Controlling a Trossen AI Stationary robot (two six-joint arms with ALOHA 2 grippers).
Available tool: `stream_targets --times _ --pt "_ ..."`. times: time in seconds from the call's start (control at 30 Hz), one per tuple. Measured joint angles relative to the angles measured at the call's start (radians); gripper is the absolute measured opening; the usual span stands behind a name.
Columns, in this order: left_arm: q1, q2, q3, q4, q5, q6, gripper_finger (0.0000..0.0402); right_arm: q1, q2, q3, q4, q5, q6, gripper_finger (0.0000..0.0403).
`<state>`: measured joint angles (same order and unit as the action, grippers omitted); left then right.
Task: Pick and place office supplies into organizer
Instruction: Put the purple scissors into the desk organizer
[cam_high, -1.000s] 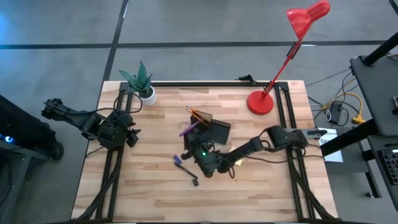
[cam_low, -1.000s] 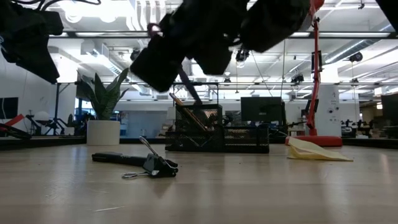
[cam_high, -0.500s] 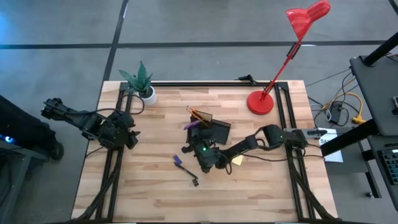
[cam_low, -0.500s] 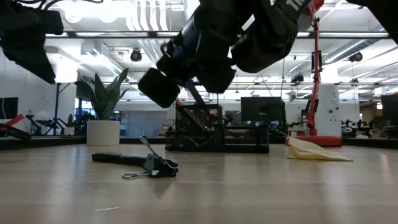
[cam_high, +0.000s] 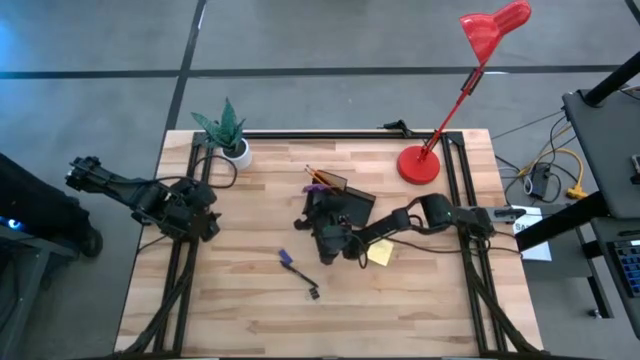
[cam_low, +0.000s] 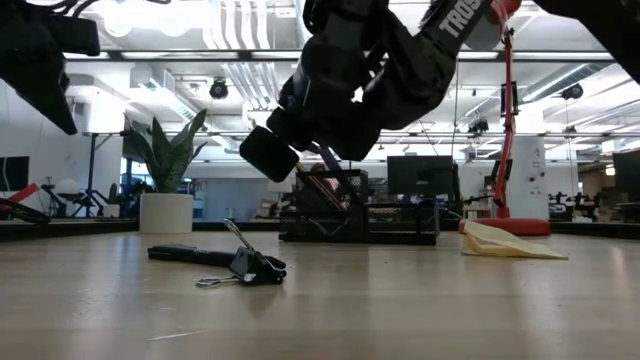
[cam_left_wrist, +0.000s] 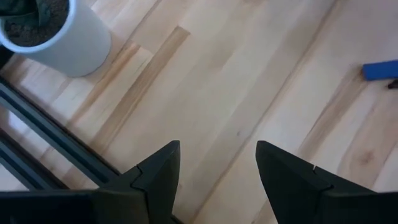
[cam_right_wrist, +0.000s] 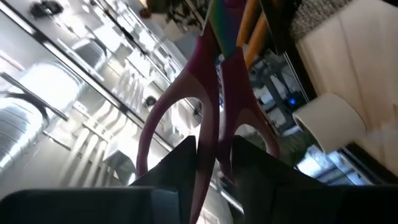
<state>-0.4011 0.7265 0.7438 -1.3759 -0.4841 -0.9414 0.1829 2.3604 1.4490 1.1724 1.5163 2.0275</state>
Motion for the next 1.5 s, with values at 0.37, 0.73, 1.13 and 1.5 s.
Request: stream_targets --times 0.37,0.73,1.13,1.5 --pt "0.0 0.045 0.025 0.003 0.051 0.013 0.0196 -0.084 -0.002 0.004 0.1 0.057 -0.057 0.0115" --pt "0.0 0.05 0.028 0.004 0.06 0.01 0.0196 -0.101 -0.011 0.004 0.107 0.028 -0.055 0.0149" --pt "0.0 0.047 0.028 0.005 0.059 0.006 0.0196 -0.053 -0.02 0.016 0.149 -0.027 -0.191 0.0153" --pt "0.0 0.036 0.045 0.006 0.058 -0.022 0.0196 -0.068 -0.006 -0.061 0.145 -0.054 -0.069 0.0153"
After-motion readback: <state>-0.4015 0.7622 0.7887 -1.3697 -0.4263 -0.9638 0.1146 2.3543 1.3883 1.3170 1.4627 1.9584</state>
